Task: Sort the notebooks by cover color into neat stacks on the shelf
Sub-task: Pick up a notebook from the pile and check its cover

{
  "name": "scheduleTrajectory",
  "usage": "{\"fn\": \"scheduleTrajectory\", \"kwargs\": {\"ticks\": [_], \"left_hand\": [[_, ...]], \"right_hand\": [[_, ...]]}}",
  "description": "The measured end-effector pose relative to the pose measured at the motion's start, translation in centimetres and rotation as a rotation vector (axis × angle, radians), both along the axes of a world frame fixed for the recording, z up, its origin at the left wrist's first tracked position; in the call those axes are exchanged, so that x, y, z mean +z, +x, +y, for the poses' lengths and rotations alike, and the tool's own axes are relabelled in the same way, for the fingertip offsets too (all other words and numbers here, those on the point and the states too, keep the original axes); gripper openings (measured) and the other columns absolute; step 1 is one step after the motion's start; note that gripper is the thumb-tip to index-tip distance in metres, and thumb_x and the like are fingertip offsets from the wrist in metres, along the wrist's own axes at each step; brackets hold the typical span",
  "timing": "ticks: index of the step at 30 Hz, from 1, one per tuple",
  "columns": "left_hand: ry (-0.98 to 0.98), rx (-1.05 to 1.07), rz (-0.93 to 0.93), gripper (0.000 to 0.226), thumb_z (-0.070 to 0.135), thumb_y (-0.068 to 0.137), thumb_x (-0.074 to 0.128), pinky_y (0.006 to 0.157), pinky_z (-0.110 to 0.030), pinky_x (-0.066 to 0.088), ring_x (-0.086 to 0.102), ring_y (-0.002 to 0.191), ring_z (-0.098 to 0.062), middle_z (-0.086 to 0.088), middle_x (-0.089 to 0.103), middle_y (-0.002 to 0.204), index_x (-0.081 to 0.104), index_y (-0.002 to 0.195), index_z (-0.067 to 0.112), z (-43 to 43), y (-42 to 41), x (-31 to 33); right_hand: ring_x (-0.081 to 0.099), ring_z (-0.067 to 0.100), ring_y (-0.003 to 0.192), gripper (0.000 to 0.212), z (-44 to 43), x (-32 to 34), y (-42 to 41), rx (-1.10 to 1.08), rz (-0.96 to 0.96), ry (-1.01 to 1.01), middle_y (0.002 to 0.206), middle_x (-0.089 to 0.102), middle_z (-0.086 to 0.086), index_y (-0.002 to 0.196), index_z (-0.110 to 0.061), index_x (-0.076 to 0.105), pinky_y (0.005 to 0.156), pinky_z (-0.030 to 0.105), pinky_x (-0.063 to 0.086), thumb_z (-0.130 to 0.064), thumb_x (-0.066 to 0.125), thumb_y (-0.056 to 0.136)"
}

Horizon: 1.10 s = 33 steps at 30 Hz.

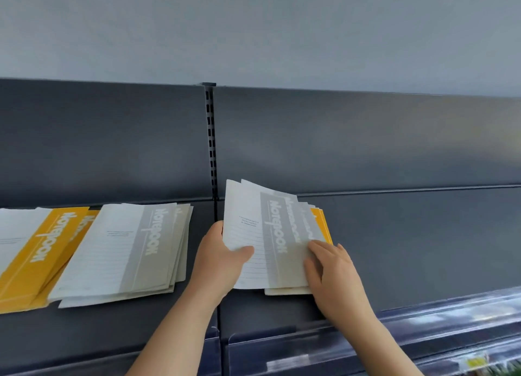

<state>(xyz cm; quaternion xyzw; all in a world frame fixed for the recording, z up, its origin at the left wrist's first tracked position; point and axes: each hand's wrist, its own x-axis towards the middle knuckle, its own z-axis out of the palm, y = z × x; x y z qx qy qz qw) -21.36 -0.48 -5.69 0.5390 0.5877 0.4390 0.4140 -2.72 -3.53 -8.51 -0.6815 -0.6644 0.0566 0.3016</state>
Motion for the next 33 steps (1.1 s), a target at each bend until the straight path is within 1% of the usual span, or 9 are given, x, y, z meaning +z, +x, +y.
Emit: {"fn": "scheduleTrajectory", "kwargs": {"ticks": [2,4,6,8,10,13,24,29,33], "left_hand": [[0.023,0.0,-0.033,0.03,0.009,0.083,0.067,0.063,-0.018,0.045,0.062,0.088,-0.001,0.015,0.066,0.1,0.058,0.106,0.028,-0.5,-0.1,0.1],[0.032,-0.004,-0.105,0.031,0.01,0.085,0.067,0.067,-0.017,0.048,0.064,0.09,0.0,0.017,0.069,0.101,0.06,0.108,0.03,-1.0,-0.3,0.4],[0.038,0.012,-0.16,0.032,0.01,0.085,0.067,0.068,-0.016,0.048,0.065,0.09,0.0,0.017,0.069,0.101,0.061,0.109,0.03,-1.5,-1.0,0.8],[0.065,0.037,-0.159,0.031,0.012,0.086,0.068,0.066,-0.013,0.047,0.064,0.089,0.003,0.019,0.069,0.1,0.06,0.107,0.032,-2.0,-2.0,1.3],[0.103,0.072,-0.111,0.03,0.013,0.086,0.068,0.063,-0.01,0.045,0.062,0.088,0.005,0.021,0.066,0.1,0.059,0.106,0.034,-2.3,-3.4,1.7],[0.144,0.146,0.011,0.03,0.018,0.087,0.067,0.062,-0.013,0.042,0.058,0.093,-0.002,0.018,0.061,0.106,0.055,0.113,0.029,-2.8,-6.0,2.1],[0.098,0.238,0.256,0.035,0.01,0.093,0.053,0.059,-0.012,0.04,0.053,0.102,-0.009,0.007,0.057,0.127,0.052,0.124,0.024,-2.9,-17.6,3.2],[0.139,0.262,0.384,0.037,0.006,0.091,0.055,0.061,-0.014,0.04,0.053,0.096,-0.01,0.004,0.059,0.121,0.053,0.125,0.021,-1.8,-19.6,2.1],[0.096,0.271,0.585,0.039,0.011,0.093,0.054,0.087,-0.029,0.043,0.049,0.116,-0.021,-0.003,0.053,0.127,0.049,0.131,0.014,-1.6,-20.1,0.8]], "right_hand": [[0.049,0.019,0.084,0.01,0.0,0.1,0.0,0.023,0.025,0.01,0.083,0.057,-0.005,0.086,-0.011,0.054,0.104,0.022,0.026,-0.013,0.046,0.091],[0.048,0.02,0.099,0.019,-0.1,0.5,-0.1,0.034,0.082,-0.005,0.097,0.058,-0.005,0.11,-0.012,0.055,0.108,0.028,0.028,-0.018,0.048,0.093],[0.048,0.018,0.098,0.027,-0.2,1.2,-0.8,0.053,0.178,-0.021,0.097,0.057,-0.008,0.12,-0.019,0.049,0.092,0.035,0.043,-0.026,0.048,0.093],[0.054,0.016,0.095,0.029,-0.3,2.0,-1.9,0.076,0.28,-0.022,0.1,0.06,-0.008,0.12,-0.024,0.048,0.079,0.033,0.049,-0.031,0.051,0.092],[0.057,0.006,0.097,0.036,-0.4,2.7,-3.3,0.107,0.356,0.0,0.106,0.061,-0.011,0.125,-0.026,0.048,0.08,0.026,0.05,-0.029,0.056,0.09],[0.056,-0.008,0.088,0.036,-0.1,3.5,-6.1,0.184,0.412,0.023,0.092,0.062,-0.018,0.124,-0.032,0.049,0.065,0.008,0.045,-0.024,0.059,0.09],[0.06,0.001,0.074,0.041,1.5,3.7,-17.3,0.298,0.403,-0.075,0.083,0.063,-0.016,0.127,-0.027,0.047,0.058,0.011,0.045,-0.03,0.061,0.088],[0.053,0.008,0.067,0.028,2.2,3.0,-19.6,0.228,0.178,-0.058,0.066,0.051,-0.014,0.111,-0.025,0.054,0.08,0.03,0.047,-0.035,0.061,0.086],[0.047,0.018,0.08,0.03,2.3,1.9,-20.4,0.169,-0.124,-0.075,0.081,0.049,-0.004,0.097,-0.016,0.062,0.081,0.031,0.039,-0.043,0.051,0.089]]}}
